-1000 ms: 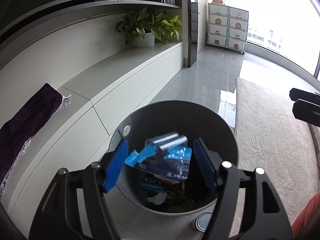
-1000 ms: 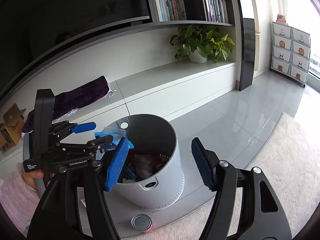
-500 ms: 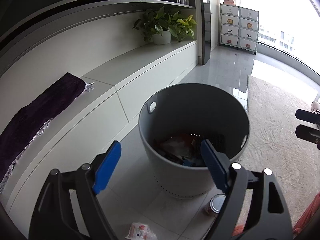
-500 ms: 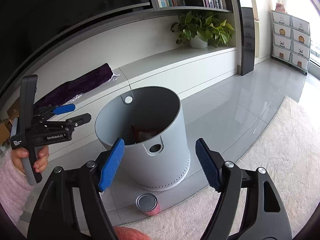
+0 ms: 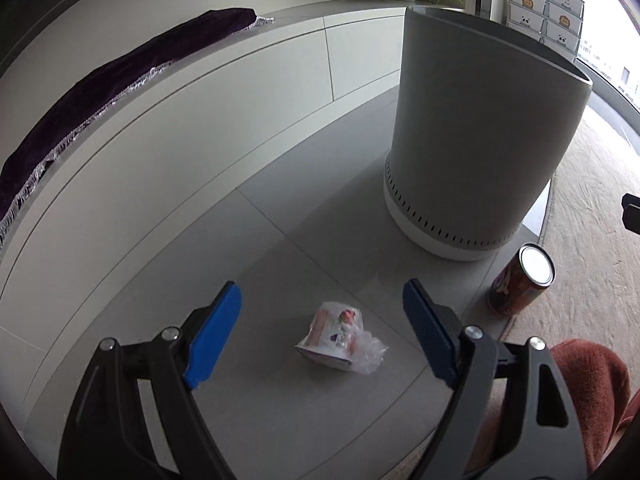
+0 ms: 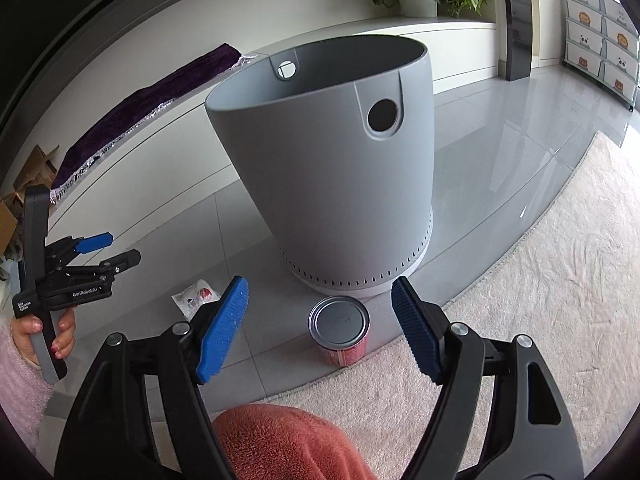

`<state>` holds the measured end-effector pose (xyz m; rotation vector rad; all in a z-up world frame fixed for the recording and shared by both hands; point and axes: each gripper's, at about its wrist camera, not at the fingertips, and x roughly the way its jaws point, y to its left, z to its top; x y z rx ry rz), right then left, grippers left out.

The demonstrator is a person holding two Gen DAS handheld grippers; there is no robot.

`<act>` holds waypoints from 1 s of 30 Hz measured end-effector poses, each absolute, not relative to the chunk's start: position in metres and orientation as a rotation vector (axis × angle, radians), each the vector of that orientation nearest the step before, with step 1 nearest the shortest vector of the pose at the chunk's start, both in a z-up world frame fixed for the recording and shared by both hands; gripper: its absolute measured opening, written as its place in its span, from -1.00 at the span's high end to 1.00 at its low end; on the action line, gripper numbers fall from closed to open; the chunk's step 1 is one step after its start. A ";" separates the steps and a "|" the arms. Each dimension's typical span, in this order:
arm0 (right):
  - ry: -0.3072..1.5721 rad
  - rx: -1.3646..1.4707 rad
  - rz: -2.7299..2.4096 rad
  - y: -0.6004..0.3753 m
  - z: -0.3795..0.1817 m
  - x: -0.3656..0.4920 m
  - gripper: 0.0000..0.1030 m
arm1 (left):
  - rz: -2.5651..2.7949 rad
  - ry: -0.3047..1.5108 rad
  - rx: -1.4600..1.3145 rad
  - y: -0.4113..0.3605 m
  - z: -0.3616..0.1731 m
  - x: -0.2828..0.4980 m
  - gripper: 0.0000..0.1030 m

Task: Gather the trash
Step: 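Grasp the wrapped cup on the floor with the left tool while the right tool grasps the red can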

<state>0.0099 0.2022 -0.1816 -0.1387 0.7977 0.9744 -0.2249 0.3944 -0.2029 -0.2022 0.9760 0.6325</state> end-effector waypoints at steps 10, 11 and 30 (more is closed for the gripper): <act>0.906 -0.233 0.914 0.223 -0.244 0.015 -0.39 | 0.629 1.091 -0.267 0.416 -0.301 -0.233 -0.60; 0.918 -0.247 0.910 0.226 -0.252 0.016 -0.39 | 0.620 1.100 -0.277 0.418 -0.307 -0.232 -0.60; 1.088 -0.384 0.976 0.288 -0.314 0.036 -0.38 | 0.561 1.172 -0.296 0.423 -0.363 -0.209 -0.60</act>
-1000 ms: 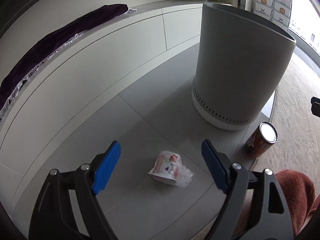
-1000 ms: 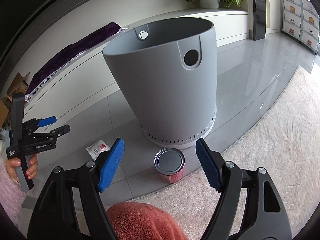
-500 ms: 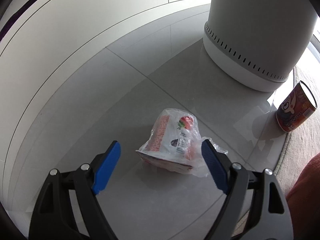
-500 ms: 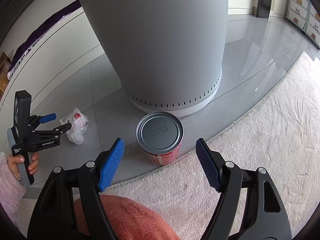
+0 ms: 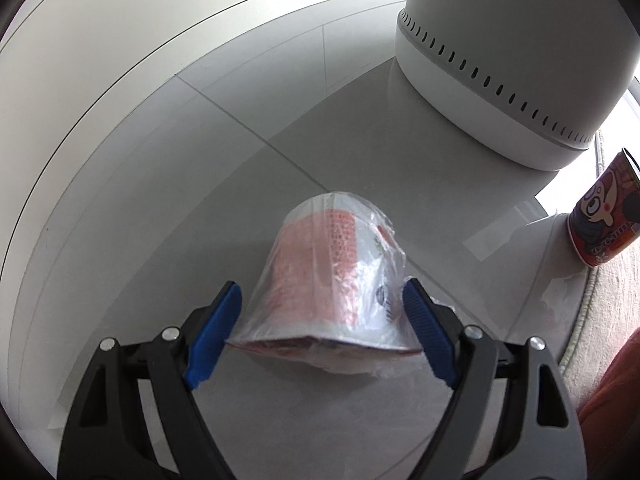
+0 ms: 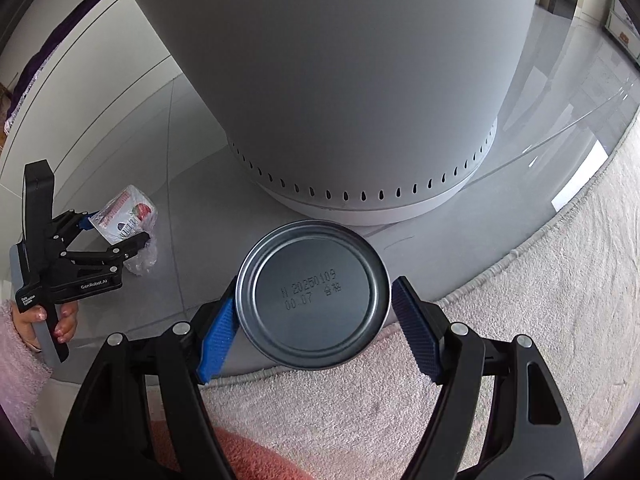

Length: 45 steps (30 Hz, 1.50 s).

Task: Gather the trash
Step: 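Grasp the wrapped cup on the floor with the left tool while the right tool grasps the red can, then lift the cup and can over the bin and open both tools to drop them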

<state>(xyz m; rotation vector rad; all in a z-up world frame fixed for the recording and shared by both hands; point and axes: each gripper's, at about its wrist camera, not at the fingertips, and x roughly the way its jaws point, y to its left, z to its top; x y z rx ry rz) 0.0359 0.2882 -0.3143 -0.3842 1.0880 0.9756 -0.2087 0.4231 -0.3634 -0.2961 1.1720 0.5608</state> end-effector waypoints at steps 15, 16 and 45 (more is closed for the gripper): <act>1.053 -0.362 1.019 0.282 -0.300 0.027 -0.24 | 0.534 1.164 -0.305 0.418 -0.362 -0.197 -0.36; 1.045 -0.355 1.018 0.278 -0.296 0.027 -0.24 | 0.526 1.166 -0.317 0.416 -0.361 -0.194 -0.34; 0.673 -0.067 0.967 0.120 -0.113 0.044 -0.24 | 0.358 0.869 -0.093 0.329 -0.148 -0.177 -0.22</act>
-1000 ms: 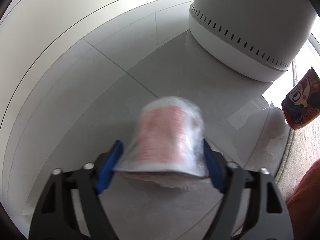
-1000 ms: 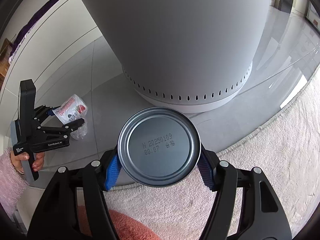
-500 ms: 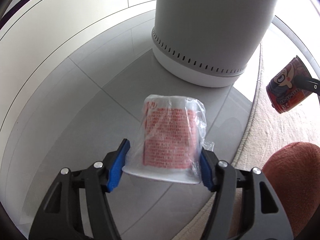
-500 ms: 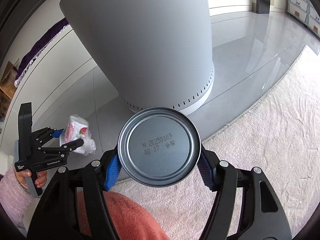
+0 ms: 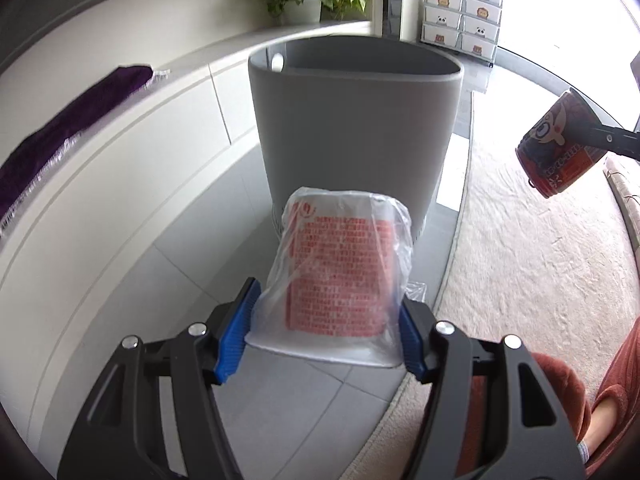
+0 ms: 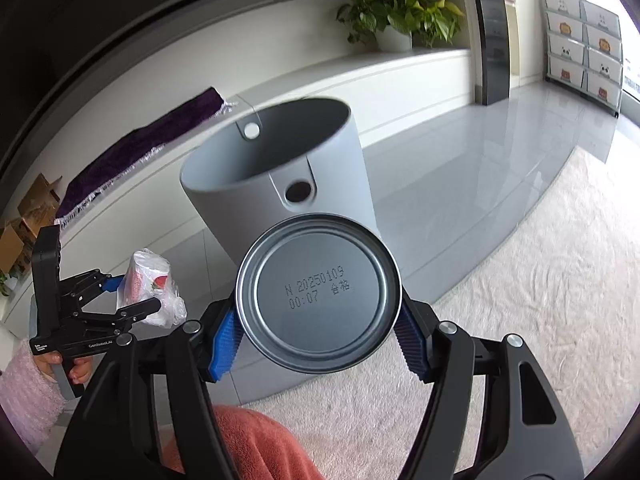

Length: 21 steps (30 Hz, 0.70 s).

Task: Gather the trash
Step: 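Lift the cup and can over the bin and open both tools to drop them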

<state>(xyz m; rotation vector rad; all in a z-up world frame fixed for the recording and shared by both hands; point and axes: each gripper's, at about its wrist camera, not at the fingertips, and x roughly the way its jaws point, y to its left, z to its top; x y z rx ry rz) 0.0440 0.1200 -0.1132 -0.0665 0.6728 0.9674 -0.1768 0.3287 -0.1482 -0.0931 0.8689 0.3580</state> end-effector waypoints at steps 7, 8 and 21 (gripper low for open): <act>0.499 -0.065 1.014 0.140 -0.023 0.053 -0.24 | 0.370 0.700 -0.009 0.331 -0.054 -0.135 -0.22; 0.485 -0.069 1.017 0.148 -0.014 0.056 -0.24 | 0.373 0.685 0.003 0.331 -0.045 -0.127 -0.22; 0.497 -0.110 1.032 0.252 0.047 0.097 -0.36 | 0.385 0.683 0.022 0.347 -0.021 -0.088 -0.22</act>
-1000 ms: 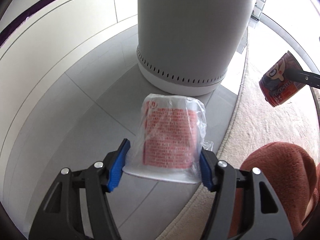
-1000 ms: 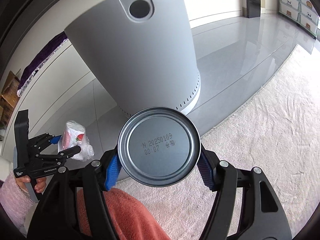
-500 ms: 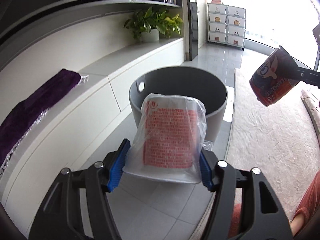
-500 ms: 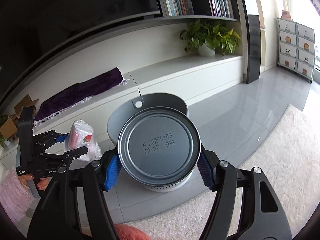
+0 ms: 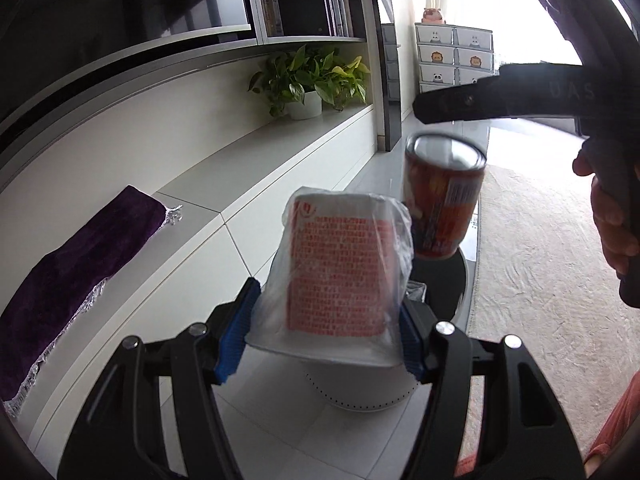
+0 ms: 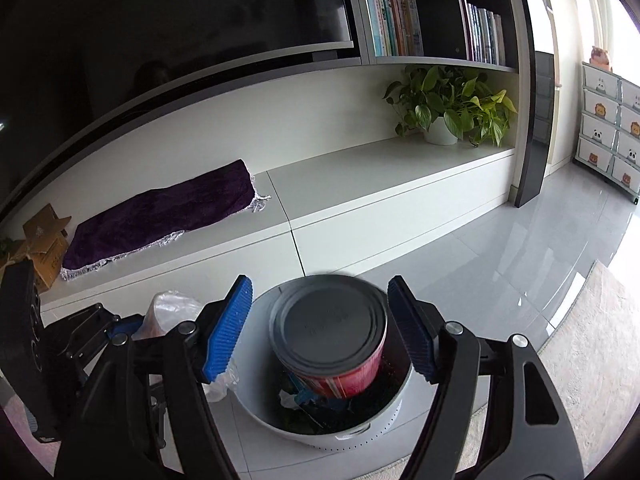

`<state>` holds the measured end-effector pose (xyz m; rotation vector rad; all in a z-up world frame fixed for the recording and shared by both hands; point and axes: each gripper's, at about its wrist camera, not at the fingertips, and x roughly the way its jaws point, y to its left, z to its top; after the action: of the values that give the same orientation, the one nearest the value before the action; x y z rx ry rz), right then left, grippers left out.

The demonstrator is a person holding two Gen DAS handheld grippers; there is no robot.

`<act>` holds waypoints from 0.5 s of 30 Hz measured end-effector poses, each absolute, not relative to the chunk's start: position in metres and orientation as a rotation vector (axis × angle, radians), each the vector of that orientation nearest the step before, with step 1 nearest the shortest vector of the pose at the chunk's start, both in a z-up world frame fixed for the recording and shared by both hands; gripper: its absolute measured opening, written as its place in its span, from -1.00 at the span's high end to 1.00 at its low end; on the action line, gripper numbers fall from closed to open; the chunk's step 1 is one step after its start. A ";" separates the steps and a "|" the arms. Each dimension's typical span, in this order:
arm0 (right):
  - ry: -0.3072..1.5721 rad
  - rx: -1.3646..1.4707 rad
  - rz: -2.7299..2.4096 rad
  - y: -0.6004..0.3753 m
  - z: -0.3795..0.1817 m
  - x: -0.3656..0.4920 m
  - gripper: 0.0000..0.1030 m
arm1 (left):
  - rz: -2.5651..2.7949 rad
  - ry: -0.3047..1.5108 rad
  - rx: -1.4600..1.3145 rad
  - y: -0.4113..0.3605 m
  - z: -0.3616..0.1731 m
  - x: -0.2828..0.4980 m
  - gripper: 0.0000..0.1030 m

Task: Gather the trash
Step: 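Lift the cup and can over the bin and open both tools to drop them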

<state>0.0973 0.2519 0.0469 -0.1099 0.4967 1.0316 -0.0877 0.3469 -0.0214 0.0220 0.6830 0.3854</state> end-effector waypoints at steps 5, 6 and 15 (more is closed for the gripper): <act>0.474 -0.105 1.048 0.258 0.062 0.097 -0.37 | 0.387 0.684 -0.001 0.358 -0.020 -0.083 -0.22; 0.469 -0.108 1.051 0.257 0.064 0.095 -0.37 | 0.384 0.683 -0.003 0.359 -0.019 -0.081 -0.22; 0.461 -0.150 1.013 0.241 0.056 0.090 -0.37 | 0.357 0.678 -0.022 0.358 -0.023 -0.048 -0.22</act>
<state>0.0900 0.2405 0.0562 -0.1496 0.4613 1.0131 -0.0477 0.3576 -0.0227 -0.0220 0.6785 0.3569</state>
